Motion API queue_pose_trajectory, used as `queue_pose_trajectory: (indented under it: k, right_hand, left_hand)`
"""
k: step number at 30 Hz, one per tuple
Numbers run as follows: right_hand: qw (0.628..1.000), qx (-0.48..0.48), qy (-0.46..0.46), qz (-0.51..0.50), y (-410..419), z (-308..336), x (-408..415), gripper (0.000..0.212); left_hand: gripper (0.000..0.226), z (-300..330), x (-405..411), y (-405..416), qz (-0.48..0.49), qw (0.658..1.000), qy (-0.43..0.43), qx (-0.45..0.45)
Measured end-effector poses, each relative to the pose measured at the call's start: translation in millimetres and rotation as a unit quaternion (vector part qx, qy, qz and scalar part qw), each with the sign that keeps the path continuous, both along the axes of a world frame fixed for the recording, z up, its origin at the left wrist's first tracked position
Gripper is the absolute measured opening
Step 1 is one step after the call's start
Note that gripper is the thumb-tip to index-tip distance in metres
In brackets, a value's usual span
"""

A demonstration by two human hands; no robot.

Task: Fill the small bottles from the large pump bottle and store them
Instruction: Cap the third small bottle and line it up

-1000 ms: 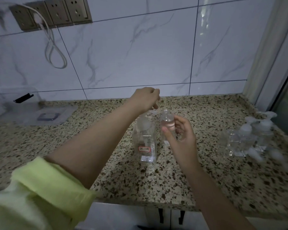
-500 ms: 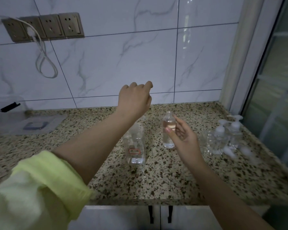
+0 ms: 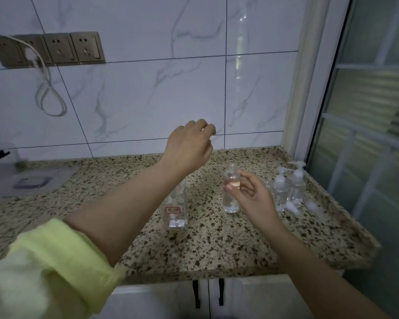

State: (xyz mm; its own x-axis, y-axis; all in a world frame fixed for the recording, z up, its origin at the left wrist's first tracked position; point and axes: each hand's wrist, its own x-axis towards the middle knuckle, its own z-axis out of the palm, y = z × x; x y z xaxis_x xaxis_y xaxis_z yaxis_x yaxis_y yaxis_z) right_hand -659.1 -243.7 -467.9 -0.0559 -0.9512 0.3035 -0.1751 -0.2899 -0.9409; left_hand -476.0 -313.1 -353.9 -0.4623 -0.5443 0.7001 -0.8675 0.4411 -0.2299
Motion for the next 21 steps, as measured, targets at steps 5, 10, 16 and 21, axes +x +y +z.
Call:
queue_pose_trajectory:
  k: [5,10,16,21]
  right_hand:
    - [0.999,0.011,0.039,-0.002,15,-2,-18,0.049]
    - [0.997,0.009,0.079,-0.003,28,-9,-33,0.041]
    - [0.994,0.016,0.106,-0.008,41,-23,-41,0.040]
    - [0.994,0.032,0.100,-0.023,43,-32,-41,0.036]
  left_hand:
    - [0.029,-10,-19,24,-0.047,0.998,0.029,0.030]
    - [0.035,-44,-33,52,-0.063,0.992,0.041,0.097]
    - [0.047,-106,-43,77,-0.038,0.933,0.197,0.298]
    - [0.057,-144,-50,87,-0.086,0.881,0.246,0.395]
